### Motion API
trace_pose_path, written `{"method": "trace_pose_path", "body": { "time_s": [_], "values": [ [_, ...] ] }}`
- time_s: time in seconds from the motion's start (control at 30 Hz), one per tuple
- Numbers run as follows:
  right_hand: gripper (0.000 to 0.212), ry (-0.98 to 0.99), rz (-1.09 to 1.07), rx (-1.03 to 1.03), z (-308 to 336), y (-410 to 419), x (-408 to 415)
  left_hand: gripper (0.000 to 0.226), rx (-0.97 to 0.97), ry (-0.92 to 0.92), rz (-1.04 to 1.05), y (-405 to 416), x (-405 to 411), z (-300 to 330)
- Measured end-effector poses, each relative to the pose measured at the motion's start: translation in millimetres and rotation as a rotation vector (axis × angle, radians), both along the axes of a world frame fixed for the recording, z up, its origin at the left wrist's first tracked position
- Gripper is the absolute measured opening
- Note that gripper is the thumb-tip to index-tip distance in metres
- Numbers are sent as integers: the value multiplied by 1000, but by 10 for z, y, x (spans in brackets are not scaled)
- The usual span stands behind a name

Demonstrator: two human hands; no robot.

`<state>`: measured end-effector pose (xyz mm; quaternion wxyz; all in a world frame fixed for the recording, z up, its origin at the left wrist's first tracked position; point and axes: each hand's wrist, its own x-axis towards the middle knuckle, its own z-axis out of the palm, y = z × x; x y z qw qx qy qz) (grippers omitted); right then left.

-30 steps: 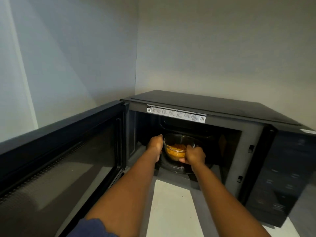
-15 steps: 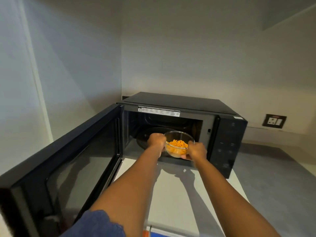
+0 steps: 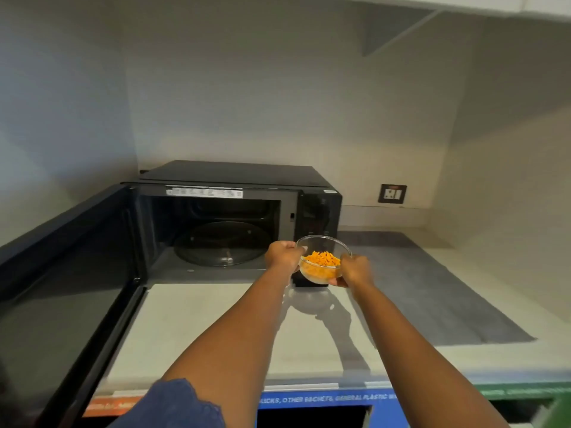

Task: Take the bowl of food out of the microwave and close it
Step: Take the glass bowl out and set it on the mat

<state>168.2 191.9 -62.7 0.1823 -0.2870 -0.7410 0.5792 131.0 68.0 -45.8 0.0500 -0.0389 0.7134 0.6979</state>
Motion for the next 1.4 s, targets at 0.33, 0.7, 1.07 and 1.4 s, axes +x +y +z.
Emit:
{"method": "trace_pose_path", "body": {
  "time_s": [0.33, 0.7, 1.07, 1.4],
  "values": [
    [22, 22, -101, 35, -137, 1112, 90, 30, -50, 12, -121, 1165, -117, -174],
    [29, -75, -132, 82, -502, 2030, -13, 34, -117, -18, -171, 2095, -314, -512],
    [29, -178, -134, 40, -871, 2388, -170, 32, -249, -56, -168, 2480, -458, -848],
    [30, -246, -71, -14, -1069, 2450, -316, 35, -308, -97, -159, 2522, -565, -1053]
  ]
}}
